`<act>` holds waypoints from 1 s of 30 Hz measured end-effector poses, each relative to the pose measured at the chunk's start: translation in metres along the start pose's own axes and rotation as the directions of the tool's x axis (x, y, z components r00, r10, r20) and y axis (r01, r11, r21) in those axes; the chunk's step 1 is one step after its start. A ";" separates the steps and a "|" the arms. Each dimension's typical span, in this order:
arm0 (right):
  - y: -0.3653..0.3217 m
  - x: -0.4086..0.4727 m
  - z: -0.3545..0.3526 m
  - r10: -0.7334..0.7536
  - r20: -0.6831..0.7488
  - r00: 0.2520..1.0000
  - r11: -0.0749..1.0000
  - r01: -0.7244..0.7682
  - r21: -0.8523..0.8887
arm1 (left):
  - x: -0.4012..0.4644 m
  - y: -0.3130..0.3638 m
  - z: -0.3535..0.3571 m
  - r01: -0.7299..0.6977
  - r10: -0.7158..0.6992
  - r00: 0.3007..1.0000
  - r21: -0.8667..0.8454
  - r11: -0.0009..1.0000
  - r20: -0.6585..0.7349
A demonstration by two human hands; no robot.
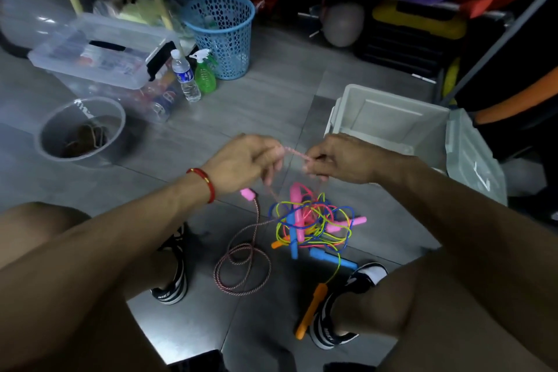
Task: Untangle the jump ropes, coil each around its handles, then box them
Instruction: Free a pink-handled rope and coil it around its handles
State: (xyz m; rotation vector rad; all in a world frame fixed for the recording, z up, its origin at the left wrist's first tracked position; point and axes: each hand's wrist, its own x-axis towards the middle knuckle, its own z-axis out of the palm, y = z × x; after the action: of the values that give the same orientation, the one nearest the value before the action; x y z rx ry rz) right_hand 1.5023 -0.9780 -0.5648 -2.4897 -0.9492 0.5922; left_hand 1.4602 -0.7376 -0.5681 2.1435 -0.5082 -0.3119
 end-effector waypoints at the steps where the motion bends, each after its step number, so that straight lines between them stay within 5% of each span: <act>1: 0.014 -0.003 0.002 0.035 0.061 0.998 0.999 -0.036 0.014 | 0.000 0.000 -0.007 -0.040 0.035 0.995 -0.043 0.998 -0.095; 4: 0.058 -0.013 0.013 0.217 0.204 0.955 0.975 -0.203 -0.088 | 0.000 0.000 -0.026 -0.134 0.060 0.912 -0.157 0.978 -0.406; 6: 0.069 -0.015 0.012 0.278 0.170 0.945 0.958 -0.260 -0.121 | -0.002 0.000 -0.038 -0.056 -0.022 0.856 -0.134 0.989 -0.516; 8: 0.061 -0.017 0.002 0.248 0.064 0.967 0.964 -0.240 -0.112 | 0.000 -0.012 -0.048 0.192 -0.194 0.857 -0.054 0.980 -0.478; 11: 0.039 -0.017 -0.008 0.122 -0.086 0.989 0.991 -0.126 -0.040 | -0.001 -0.030 -0.044 0.541 -0.456 0.838 0.345 0.767 -0.300; 12: 0.031 -0.017 -0.010 0.094 -0.108 0.990 0.994 -0.099 -0.042 | -0.003 -0.029 -0.035 0.511 -0.447 0.860 0.411 0.755 -0.246; 15: 0.011 -0.016 -0.010 0.025 -0.134 0.991 0.994 -0.039 -0.106 | -0.001 -0.013 0.006 0.136 -0.138 0.990 0.358 0.924 -0.022; 19: -0.006 -0.015 -0.010 0.001 -0.160 0.987 0.994 -0.018 -0.106 | 0.009 -0.006 0.043 -0.027 -0.037 0.978 0.300 0.954 0.204; 23: 0.000 -0.016 -0.006 0.022 -0.133 0.991 0.999 -0.025 -0.025 | 0.013 0.004 0.031 -0.142 0.106 0.984 0.270 0.952 0.142; 30: 0.041 -0.021 0.018 0.082 0.027 0.996 0.995 -0.084 0.047 | 0.013 0.017 -0.002 -0.124 0.137 0.987 -0.137 0.983 0.088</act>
State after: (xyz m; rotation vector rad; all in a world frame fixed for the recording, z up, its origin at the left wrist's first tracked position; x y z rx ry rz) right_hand 1.4999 -1.0169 -0.5957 -2.4936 -0.8338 0.6665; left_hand 1.4687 -0.7512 -0.5538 1.9644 -0.6629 -0.3673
